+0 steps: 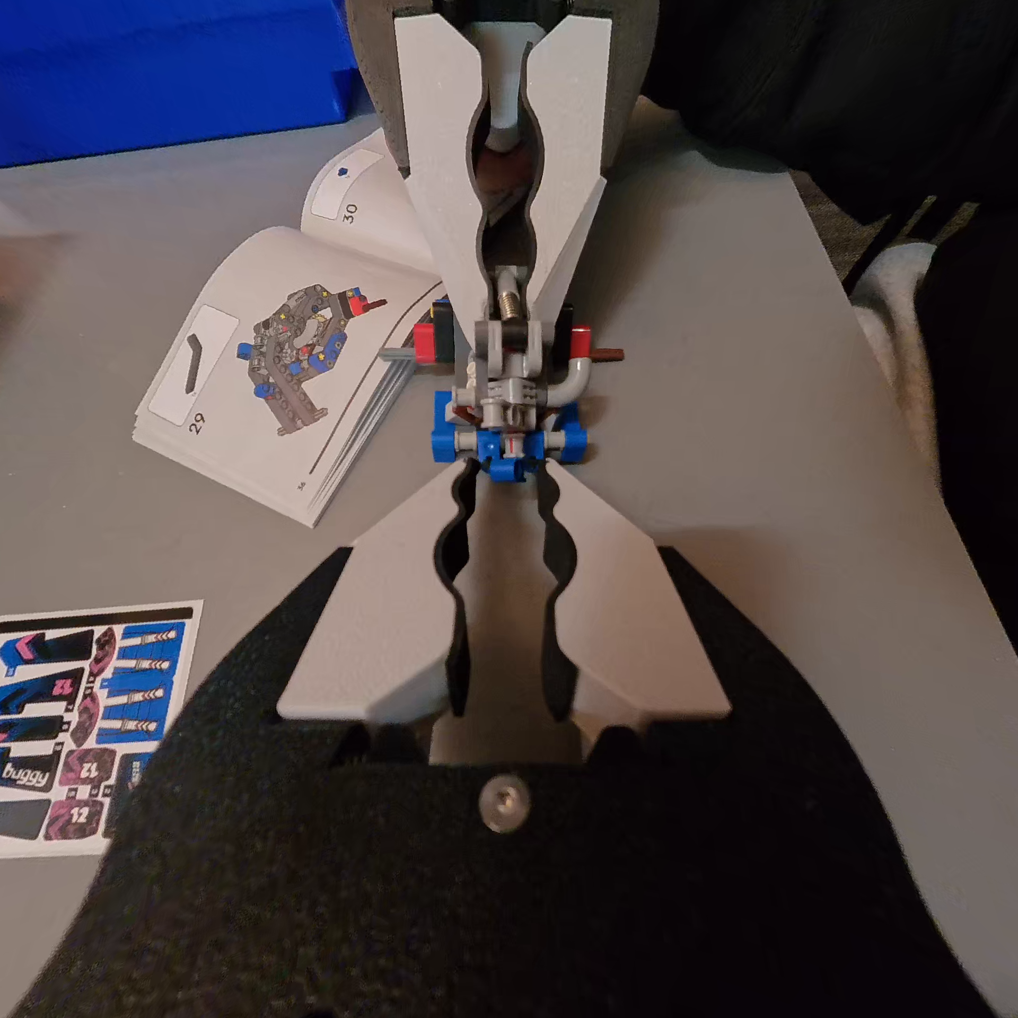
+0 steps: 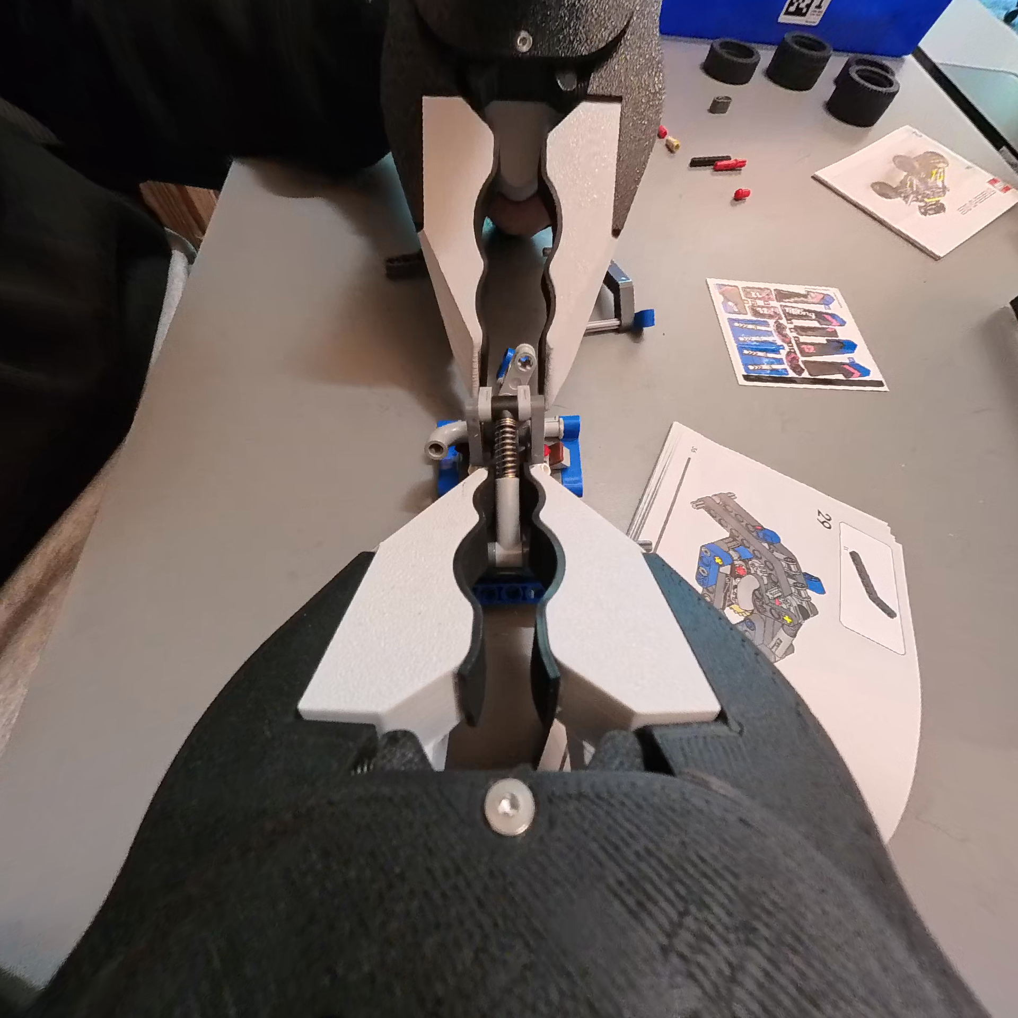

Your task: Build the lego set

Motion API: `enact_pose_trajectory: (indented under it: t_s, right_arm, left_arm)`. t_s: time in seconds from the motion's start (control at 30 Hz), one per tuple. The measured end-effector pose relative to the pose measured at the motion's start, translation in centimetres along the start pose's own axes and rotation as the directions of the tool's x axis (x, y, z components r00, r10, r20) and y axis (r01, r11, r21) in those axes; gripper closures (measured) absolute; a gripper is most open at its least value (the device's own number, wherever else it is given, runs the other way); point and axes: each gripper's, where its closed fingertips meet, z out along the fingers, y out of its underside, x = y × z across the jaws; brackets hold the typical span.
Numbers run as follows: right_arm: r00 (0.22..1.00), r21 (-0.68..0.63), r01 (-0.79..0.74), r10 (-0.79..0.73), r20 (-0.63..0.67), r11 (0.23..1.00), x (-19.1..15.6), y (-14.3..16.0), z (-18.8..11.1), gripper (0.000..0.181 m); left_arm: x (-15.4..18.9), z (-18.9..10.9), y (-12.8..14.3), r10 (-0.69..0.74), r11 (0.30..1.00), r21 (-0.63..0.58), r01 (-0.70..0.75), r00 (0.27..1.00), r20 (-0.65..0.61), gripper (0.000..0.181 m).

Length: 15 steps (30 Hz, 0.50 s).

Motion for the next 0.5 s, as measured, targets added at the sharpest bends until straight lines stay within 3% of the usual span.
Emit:
enact_pose_trajectory:
  t_s: [0.5]
  right_arm:
    - [0.999,0.013,-0.034,0.033,0.04,0.999,-0.15,-0.12,-0.26,0.175]
  left_arm:
    - [-0.02,-0.33,0.5,0.028,0.999,-0.015,-0.028,0.999,-0.02,0.155]
